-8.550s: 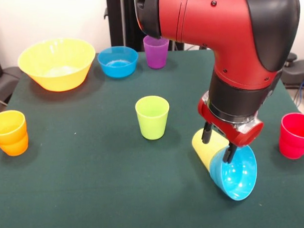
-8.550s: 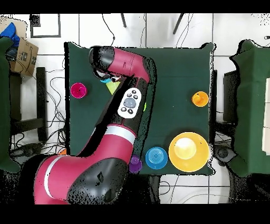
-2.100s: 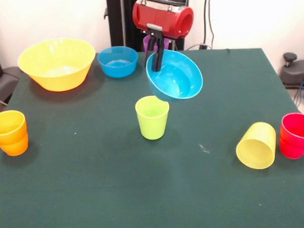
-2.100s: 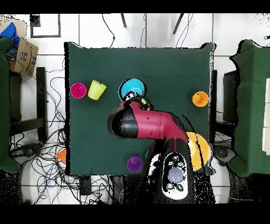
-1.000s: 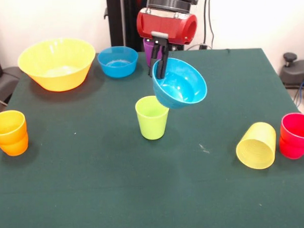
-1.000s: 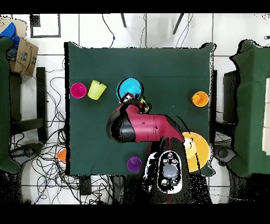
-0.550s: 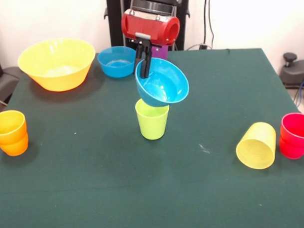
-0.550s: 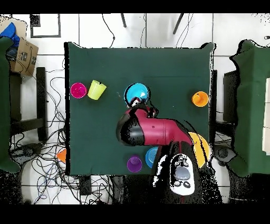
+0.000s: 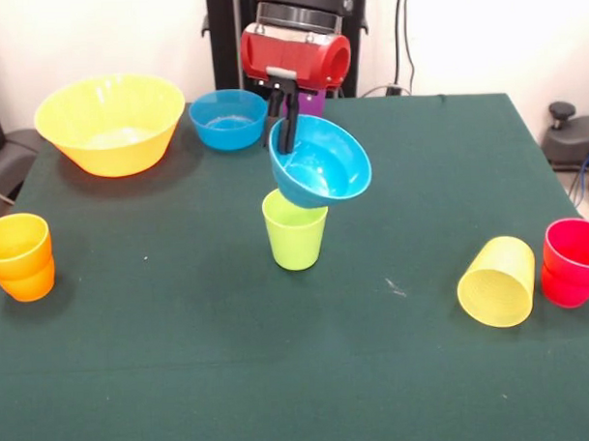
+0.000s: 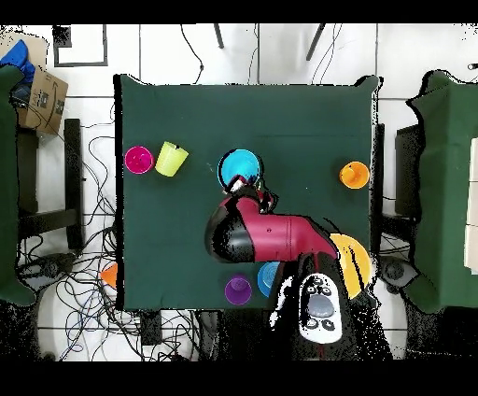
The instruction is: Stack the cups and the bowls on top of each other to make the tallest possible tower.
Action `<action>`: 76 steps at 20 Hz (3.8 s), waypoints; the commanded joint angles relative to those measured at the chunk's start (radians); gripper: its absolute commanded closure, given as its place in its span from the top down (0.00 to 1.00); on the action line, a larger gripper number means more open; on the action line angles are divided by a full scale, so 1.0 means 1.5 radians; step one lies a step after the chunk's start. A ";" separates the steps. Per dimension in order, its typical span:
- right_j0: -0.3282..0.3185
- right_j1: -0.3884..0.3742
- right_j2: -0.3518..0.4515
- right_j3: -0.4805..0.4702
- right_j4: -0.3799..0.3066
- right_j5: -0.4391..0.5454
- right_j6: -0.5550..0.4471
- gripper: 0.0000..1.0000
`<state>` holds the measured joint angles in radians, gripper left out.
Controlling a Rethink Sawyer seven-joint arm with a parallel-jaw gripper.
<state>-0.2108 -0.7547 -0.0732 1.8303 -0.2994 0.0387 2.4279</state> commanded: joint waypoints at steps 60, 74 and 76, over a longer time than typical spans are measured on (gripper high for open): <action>-0.043 0.048 0.069 0.062 -0.069 -0.075 0.006 0.00; -0.020 0.086 0.054 0.058 -0.062 -0.123 0.030 0.00; -0.016 0.090 0.051 0.058 -0.060 -0.129 0.032 0.00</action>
<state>-0.2584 -0.6840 -0.0859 1.8920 -0.3361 -0.1277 2.4279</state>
